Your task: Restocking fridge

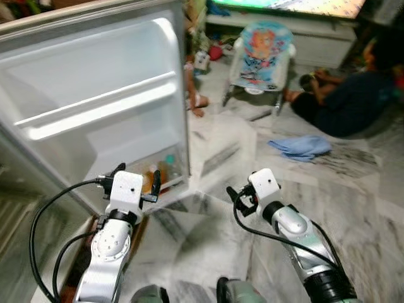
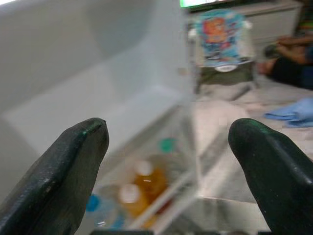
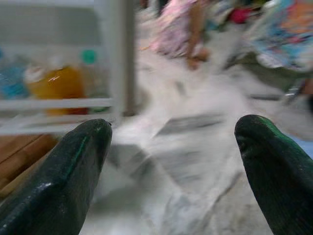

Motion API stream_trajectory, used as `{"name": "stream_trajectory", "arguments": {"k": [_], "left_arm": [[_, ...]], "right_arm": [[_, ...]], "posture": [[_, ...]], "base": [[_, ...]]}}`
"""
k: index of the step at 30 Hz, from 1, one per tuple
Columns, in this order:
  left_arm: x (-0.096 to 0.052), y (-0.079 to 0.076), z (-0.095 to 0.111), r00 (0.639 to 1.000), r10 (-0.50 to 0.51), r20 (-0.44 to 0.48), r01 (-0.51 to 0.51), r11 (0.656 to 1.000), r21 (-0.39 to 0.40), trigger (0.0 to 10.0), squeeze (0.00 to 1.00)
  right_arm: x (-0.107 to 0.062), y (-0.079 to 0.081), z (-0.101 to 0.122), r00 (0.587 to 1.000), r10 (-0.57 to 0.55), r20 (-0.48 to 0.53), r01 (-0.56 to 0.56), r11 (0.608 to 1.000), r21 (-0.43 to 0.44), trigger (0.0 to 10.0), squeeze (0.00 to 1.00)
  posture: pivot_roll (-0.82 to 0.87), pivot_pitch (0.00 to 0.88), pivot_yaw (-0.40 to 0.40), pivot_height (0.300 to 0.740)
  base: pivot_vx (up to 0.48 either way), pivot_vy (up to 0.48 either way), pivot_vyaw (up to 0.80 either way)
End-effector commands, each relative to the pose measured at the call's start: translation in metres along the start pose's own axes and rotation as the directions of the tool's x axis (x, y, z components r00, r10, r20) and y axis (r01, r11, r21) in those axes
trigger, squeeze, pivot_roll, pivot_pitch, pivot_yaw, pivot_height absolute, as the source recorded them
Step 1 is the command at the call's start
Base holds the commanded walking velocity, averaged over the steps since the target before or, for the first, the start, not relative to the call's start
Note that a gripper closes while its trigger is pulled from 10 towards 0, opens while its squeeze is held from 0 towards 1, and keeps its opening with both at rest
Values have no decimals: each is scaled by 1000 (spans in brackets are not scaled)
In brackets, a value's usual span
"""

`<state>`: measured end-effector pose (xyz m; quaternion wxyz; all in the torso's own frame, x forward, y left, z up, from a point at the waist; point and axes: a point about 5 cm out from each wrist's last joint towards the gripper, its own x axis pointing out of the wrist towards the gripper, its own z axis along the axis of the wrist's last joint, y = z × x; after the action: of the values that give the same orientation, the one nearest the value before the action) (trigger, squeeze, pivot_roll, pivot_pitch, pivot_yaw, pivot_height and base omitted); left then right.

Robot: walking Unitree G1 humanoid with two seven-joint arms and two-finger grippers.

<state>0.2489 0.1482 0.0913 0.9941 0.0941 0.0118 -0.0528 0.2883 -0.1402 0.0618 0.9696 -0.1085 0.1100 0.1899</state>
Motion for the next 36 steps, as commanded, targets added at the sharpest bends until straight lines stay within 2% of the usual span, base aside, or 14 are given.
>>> {"name": "stream_trajectory", "arguments": {"k": [1,5,8,11,12,14,18,21,25,36], "left_arm": [[-1,-3,0,1000,-24,-8,24,1000,-2,10000,0],[0,-4,4,999,-32,4,32,999,-9,10000,0],[0,0,6,1000,0,15,1,1000,-20,10000,0],[-1,10,7,996,79,30,-78,996,-48,10000,0],[-1,10,7,996,79,30,-78,996,-48,10000,0],[-2,20,5,988,154,31,-152,986,-65,10000,0],[-2,22,3,987,162,24,-160,985,-67,10000,0],[2,18,6,990,132,40,-128,989,-74,10000,0],[6,13,9,992,111,53,-106,991,-85,10000,0],[3,1,0,997,75,26,-71,992,-108,10000,0]], "right_arm": [[1,-4,12,997,-29,65,29,1000,0,10000,0],[-1,-15,38,966,-138,219,129,990,54,10000,0],[-4,-22,46,944,-197,266,183,980,75,10000,0],[-9,-30,51,914,-278,296,263,961,89,10000,0],[-9,-30,51,914,-278,296,263,961,89,10000,0],[-13,-35,50,901,-314,301,302,949,87,10000,0],[-17,-40,48,891,-348,292,332,937,105,10000,0],[-18,-42,44,886,-378,271,355,926,132,10000,0],[-15,-38,45,889,-369,271,345,929,133,10000,0],[-11,-34,41,899,-355,257,333,934,128,10000,0]], "posture": [[-11,150,-4,740],[-18,146,4,740],[-25,148,14,740],[-29,141,18,740],[-29,141,18,740],[-45,129,27,740],[-49,123,29,740],[-53,120,29,740],[-54,116,28,740],[-57,104,19,740]], "base": [[0,0,-800],[127,0,-800],[257,0,-800],[256,0,-800],[255,0,-800],[262,0,-800],[272,0,-800],[341,0,-800],[401,0,-800],[423,0,-800]]}}
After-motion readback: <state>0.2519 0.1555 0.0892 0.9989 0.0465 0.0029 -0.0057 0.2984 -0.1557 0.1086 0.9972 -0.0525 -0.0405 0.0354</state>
